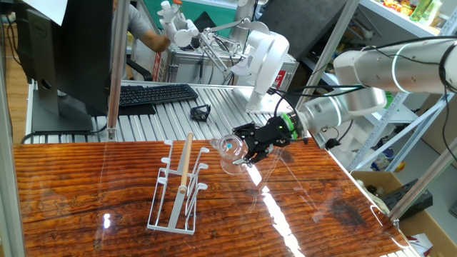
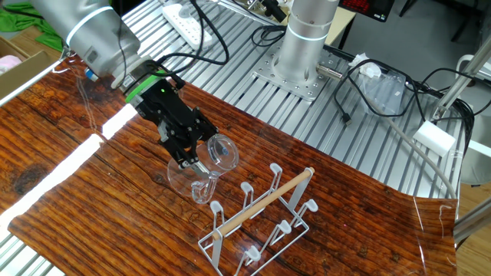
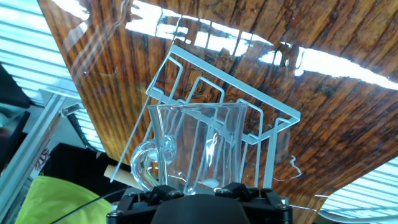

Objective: Put the cup on the cup rack

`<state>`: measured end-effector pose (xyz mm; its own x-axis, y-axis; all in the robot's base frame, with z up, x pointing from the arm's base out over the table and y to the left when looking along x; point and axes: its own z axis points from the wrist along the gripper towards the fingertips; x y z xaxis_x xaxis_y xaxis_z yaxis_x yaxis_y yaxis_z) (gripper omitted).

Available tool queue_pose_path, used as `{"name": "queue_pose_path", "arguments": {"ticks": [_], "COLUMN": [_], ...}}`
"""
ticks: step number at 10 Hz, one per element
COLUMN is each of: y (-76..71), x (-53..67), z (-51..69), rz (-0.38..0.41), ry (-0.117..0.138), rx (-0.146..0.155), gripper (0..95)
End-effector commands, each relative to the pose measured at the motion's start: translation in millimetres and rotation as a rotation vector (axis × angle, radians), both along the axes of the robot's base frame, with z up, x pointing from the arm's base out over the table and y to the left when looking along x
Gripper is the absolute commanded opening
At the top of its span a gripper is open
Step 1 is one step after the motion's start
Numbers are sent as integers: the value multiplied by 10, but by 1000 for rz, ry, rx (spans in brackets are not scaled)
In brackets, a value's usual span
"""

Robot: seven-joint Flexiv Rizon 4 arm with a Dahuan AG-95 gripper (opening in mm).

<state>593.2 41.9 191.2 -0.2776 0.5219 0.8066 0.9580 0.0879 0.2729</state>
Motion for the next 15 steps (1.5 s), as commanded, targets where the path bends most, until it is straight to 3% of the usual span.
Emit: {"name": "queue_pose_path", "arguments": {"ticks": [1, 7, 12, 15], "y": [-10, -21, -35, -38], "x": [-38, -48, -5, 119], "z": [62, 100, 150, 157], "rz": [-14, -28, -49, -64], "ry": [9, 7, 22, 33], "rx": [34, 53, 78, 80], "gripper": [0, 0, 0, 0]}}
